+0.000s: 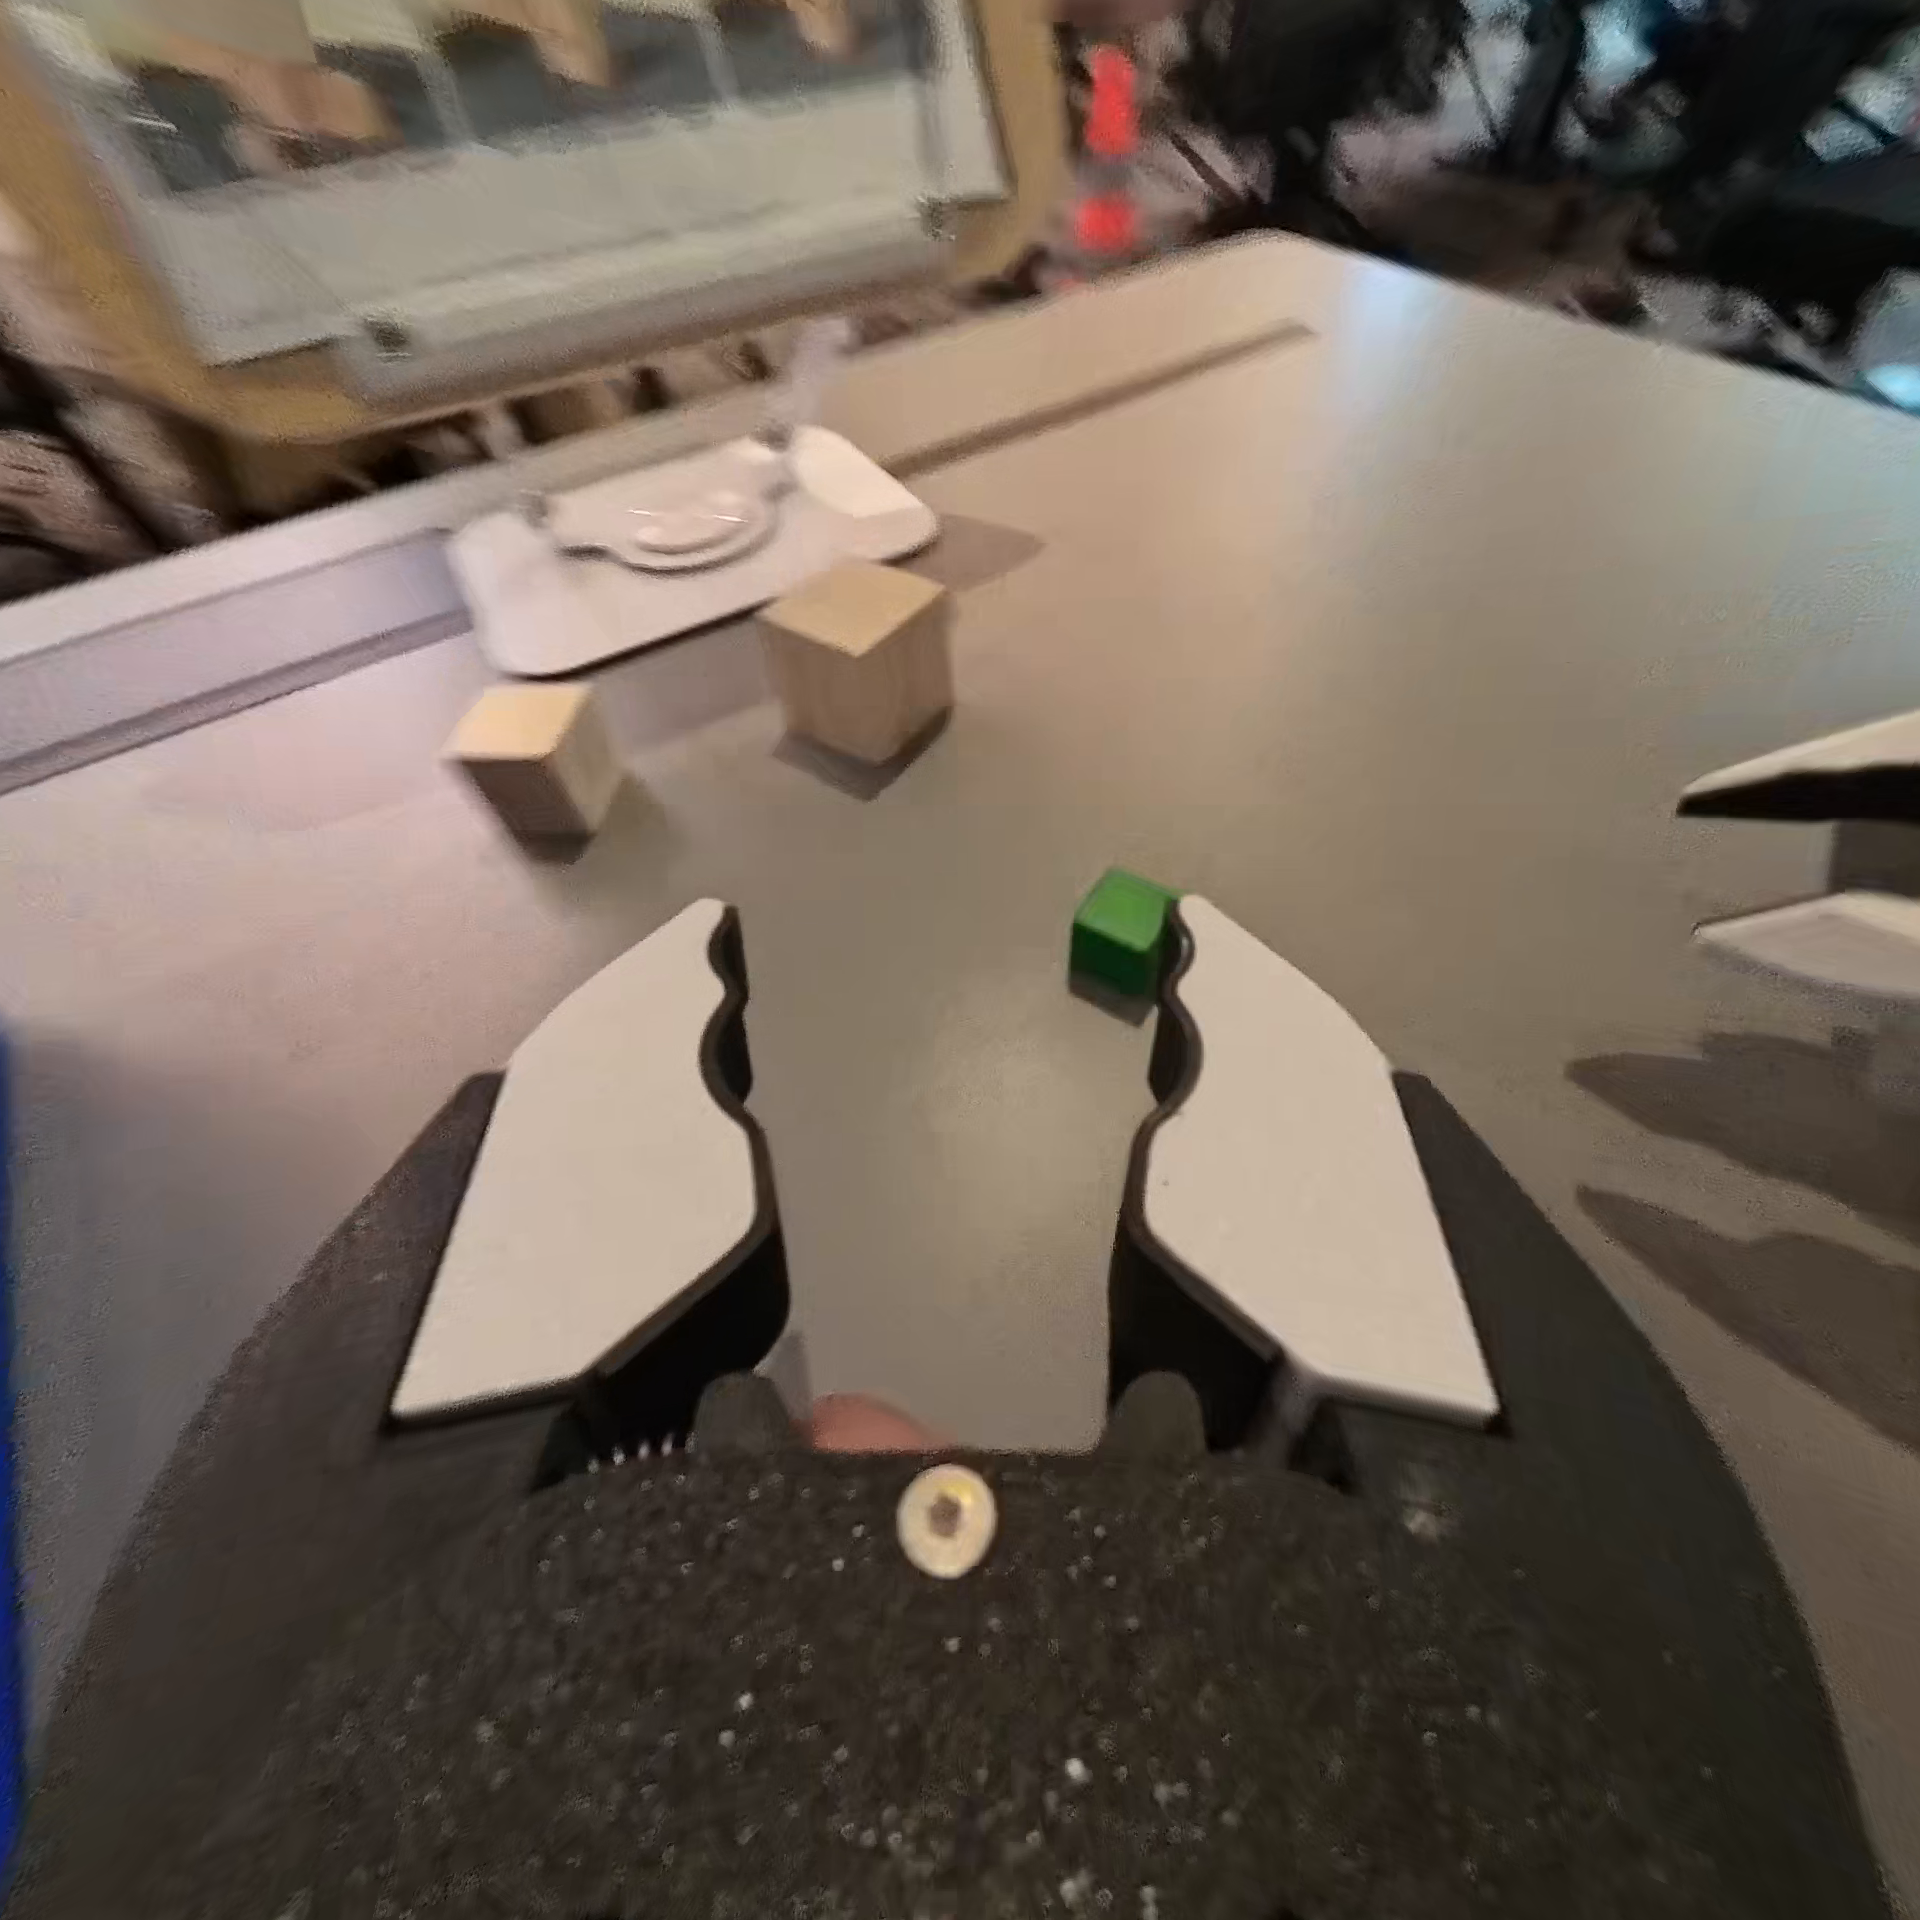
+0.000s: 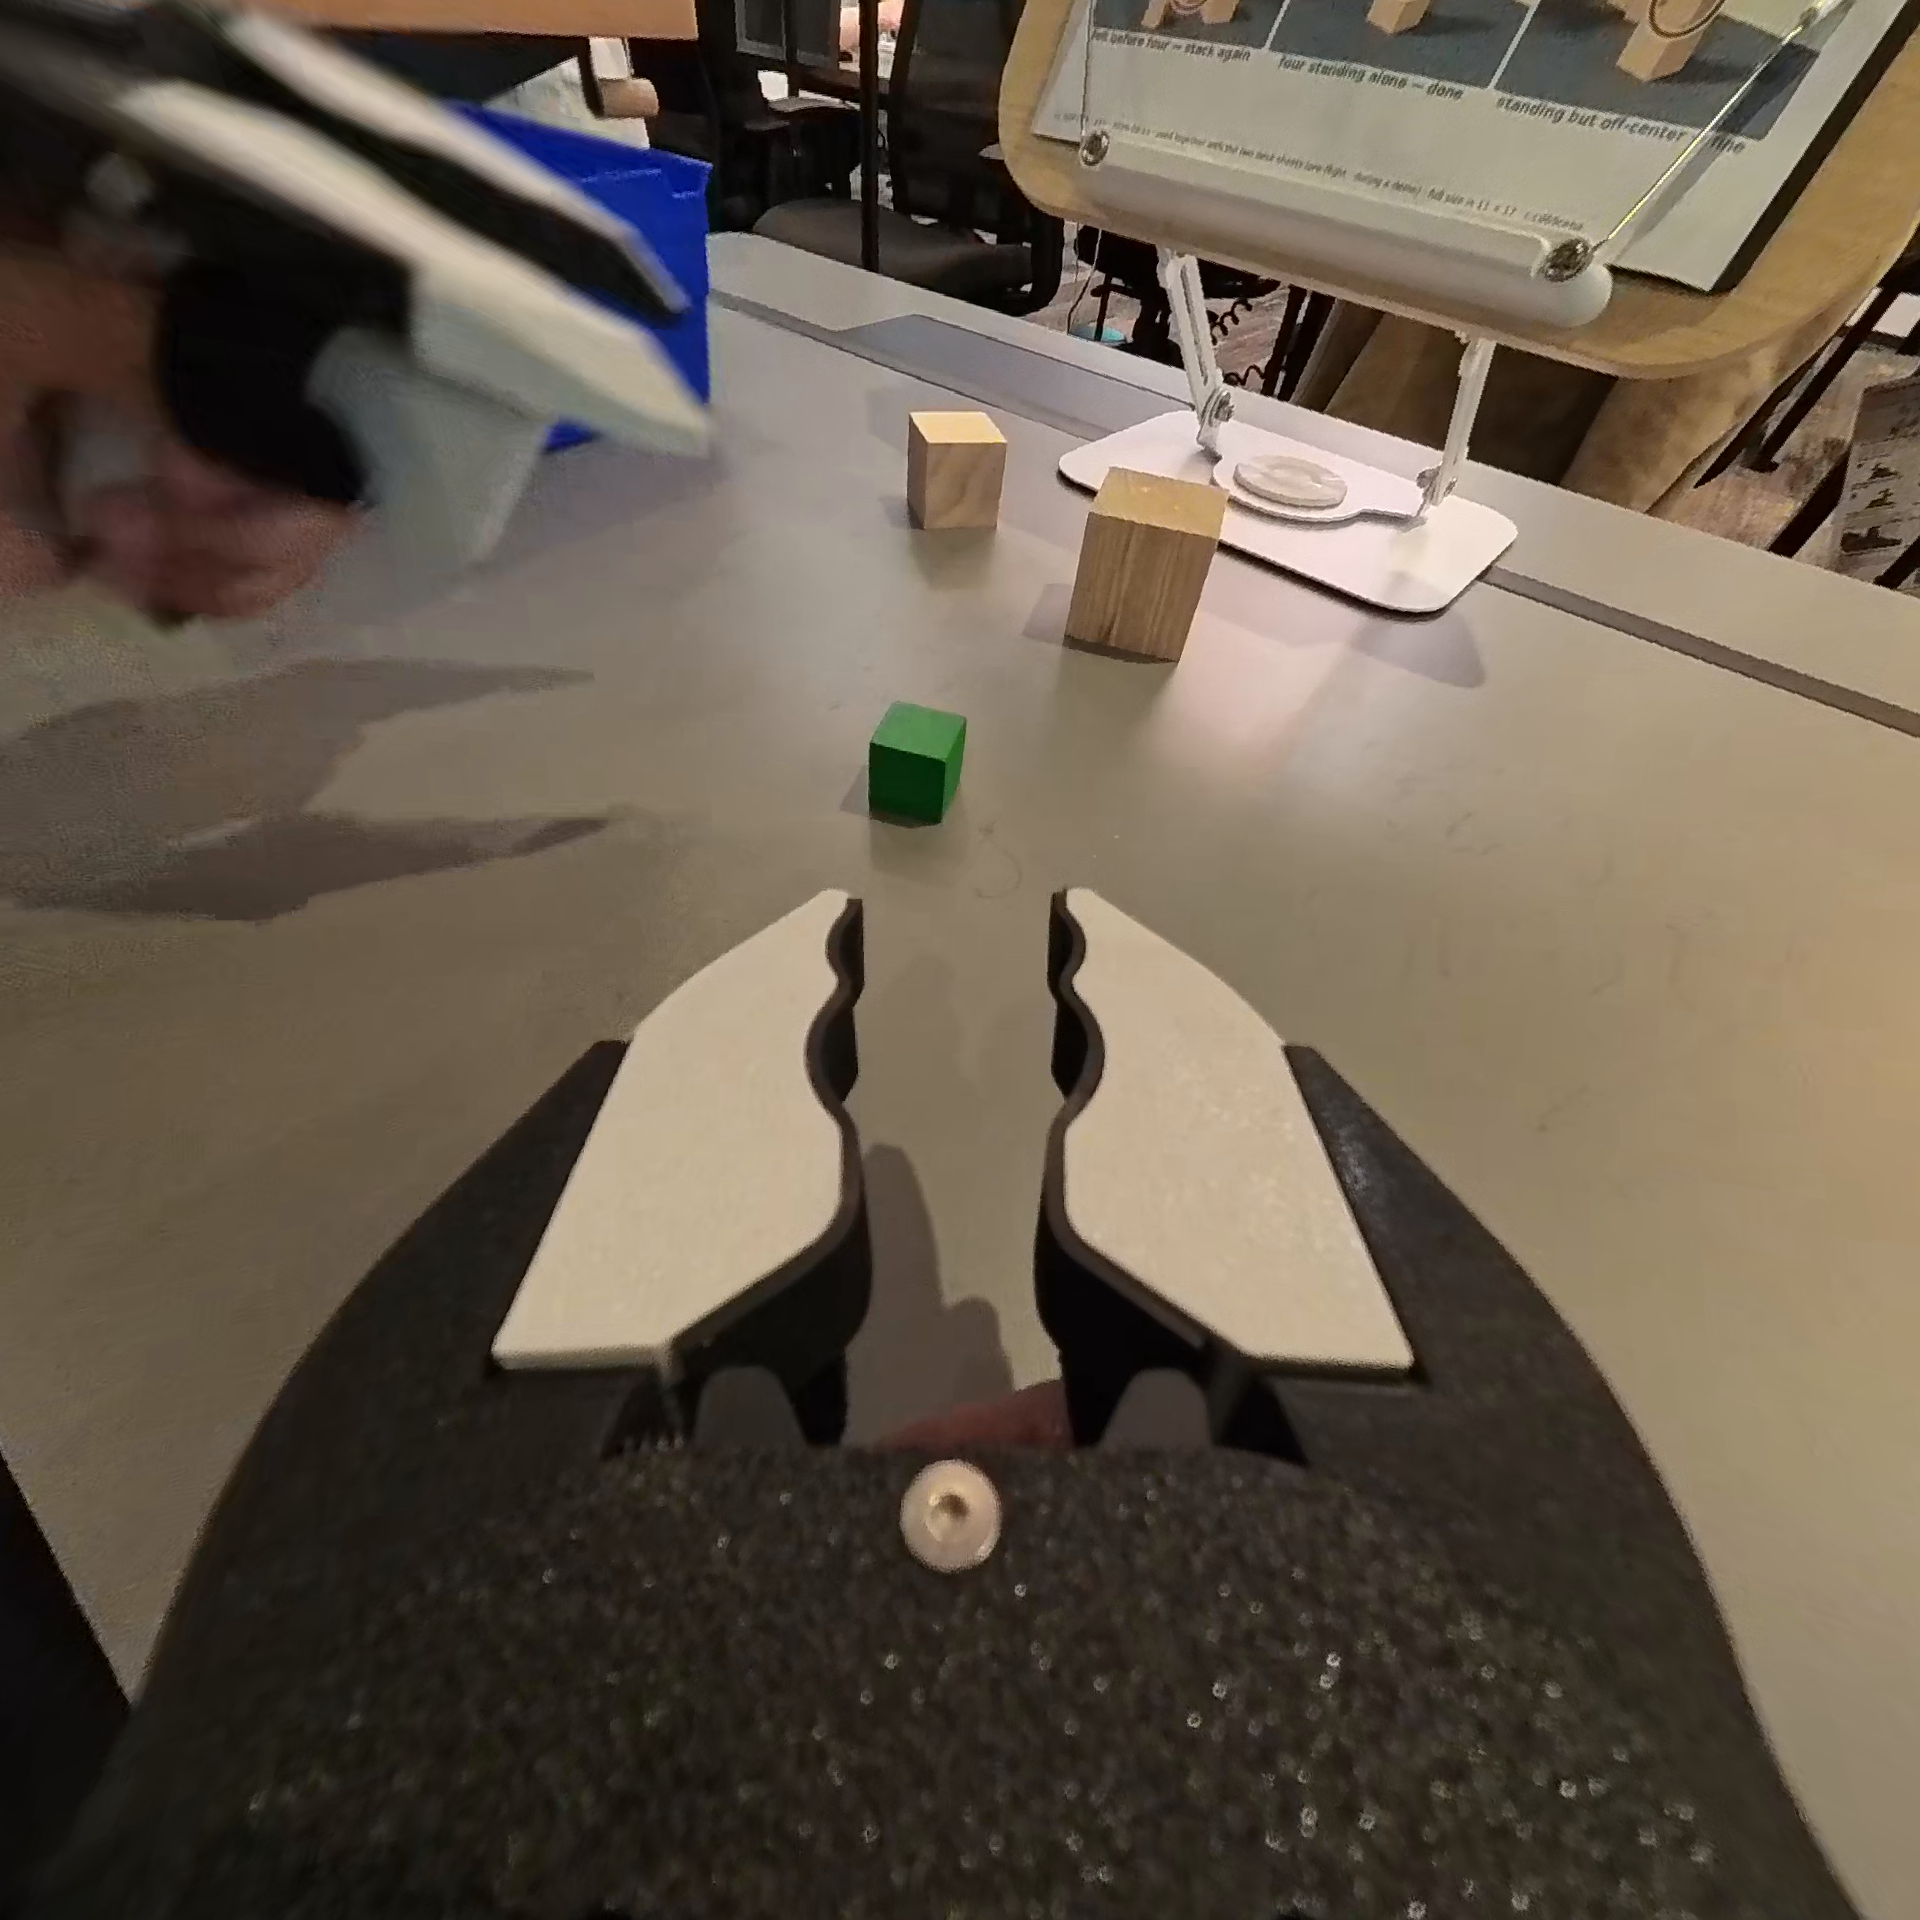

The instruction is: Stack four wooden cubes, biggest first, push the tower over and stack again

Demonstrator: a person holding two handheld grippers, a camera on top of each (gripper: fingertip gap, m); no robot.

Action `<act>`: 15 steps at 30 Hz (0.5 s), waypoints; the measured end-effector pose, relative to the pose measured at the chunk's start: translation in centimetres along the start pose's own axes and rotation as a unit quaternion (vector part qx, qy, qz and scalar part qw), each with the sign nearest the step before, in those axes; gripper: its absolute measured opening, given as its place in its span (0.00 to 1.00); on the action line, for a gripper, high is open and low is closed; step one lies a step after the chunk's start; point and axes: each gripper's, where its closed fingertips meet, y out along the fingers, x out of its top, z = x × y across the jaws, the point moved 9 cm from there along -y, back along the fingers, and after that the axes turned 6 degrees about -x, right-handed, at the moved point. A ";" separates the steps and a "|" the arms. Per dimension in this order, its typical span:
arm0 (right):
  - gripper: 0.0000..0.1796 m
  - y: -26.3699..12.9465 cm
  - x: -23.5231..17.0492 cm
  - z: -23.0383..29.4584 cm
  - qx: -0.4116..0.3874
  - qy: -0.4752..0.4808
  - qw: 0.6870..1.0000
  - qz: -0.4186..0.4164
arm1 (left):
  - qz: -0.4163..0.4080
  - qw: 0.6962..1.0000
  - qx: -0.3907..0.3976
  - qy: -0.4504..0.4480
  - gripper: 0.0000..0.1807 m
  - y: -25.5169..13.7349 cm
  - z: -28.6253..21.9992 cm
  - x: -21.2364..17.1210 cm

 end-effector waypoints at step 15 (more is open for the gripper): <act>0.18 0.2 0.0 0.4 0.013 -0.019 1.000 0.007 | 0.346 0.910 -0.095 0.208 0.36 21.0 7.2 5.2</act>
